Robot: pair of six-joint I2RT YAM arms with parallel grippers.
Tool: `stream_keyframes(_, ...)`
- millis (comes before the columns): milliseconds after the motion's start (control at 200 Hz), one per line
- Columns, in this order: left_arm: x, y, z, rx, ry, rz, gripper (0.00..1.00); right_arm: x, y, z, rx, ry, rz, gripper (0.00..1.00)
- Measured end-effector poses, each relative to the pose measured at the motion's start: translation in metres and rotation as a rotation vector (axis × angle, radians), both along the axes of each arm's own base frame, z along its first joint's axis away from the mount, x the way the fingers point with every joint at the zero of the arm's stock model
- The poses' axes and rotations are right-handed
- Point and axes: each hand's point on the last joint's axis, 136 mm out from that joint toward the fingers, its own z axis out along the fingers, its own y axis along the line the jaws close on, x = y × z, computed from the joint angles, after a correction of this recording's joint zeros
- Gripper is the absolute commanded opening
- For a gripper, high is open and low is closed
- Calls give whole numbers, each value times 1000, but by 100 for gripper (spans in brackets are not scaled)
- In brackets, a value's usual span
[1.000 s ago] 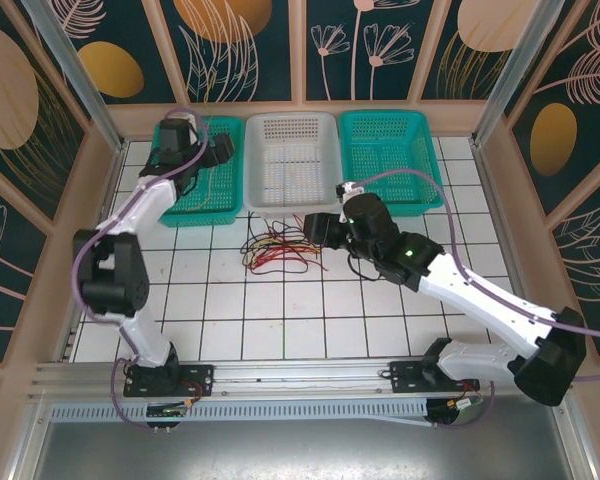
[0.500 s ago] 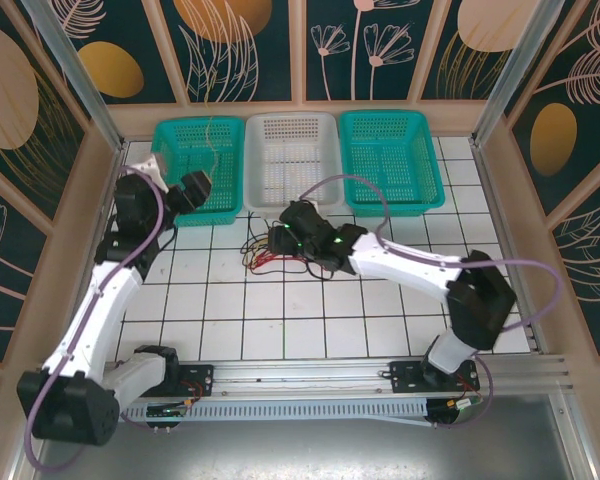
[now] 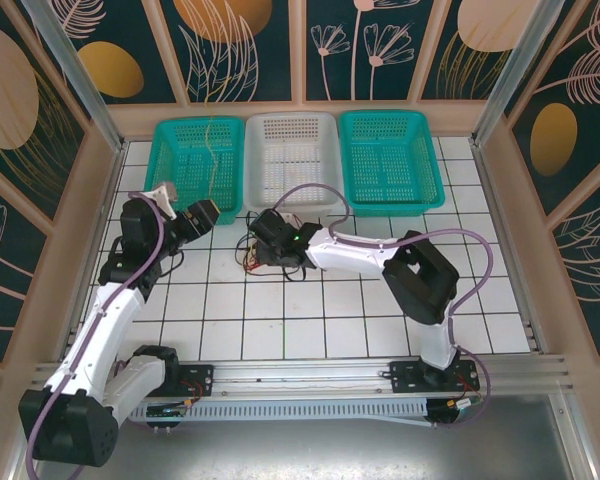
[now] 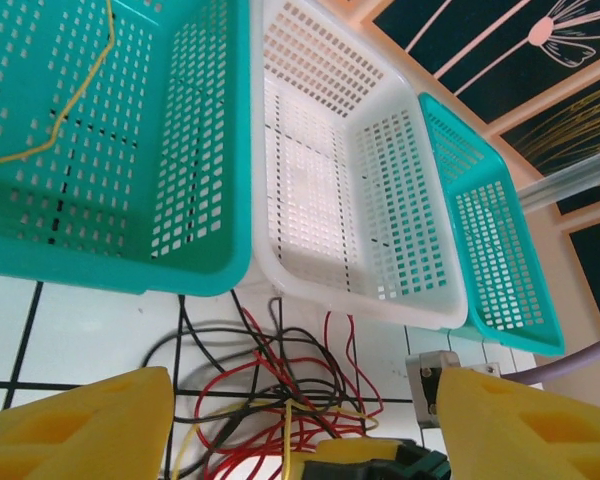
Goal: Untangle the cables
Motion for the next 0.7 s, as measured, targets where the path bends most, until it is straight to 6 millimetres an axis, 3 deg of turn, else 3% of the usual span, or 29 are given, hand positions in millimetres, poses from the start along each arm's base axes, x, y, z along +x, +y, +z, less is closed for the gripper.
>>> stream_keyframes(65, 1, -2, -2, -10, 8, -9, 64, -8, -10, -10, -17, 19, -7, 23)
stream_keyframes(185, 3, -7, -2, -28, 4, -26, 57, -39, -49, -33, -73, 79, -23, 13)
stream_keyframes(335, 0, -20, -15, -36, 27, -67, 53, -75, -89, -32, -90, 118, -21, 10)
stream_keyframes(516, -18, -45, -45, -29, 88, -144, 51, -87, -104, 5, -38, 83, -13, 25)
stream_keyframes(626, -28, -57, -64, -34, 129, -178, 50, -85, -111, 29, -28, 40, -16, 52)
stream_keyframes(701, -35, -60, -79, -33, 168, -187, 50, -79, -112, 44, -17, 6, -22, 60)
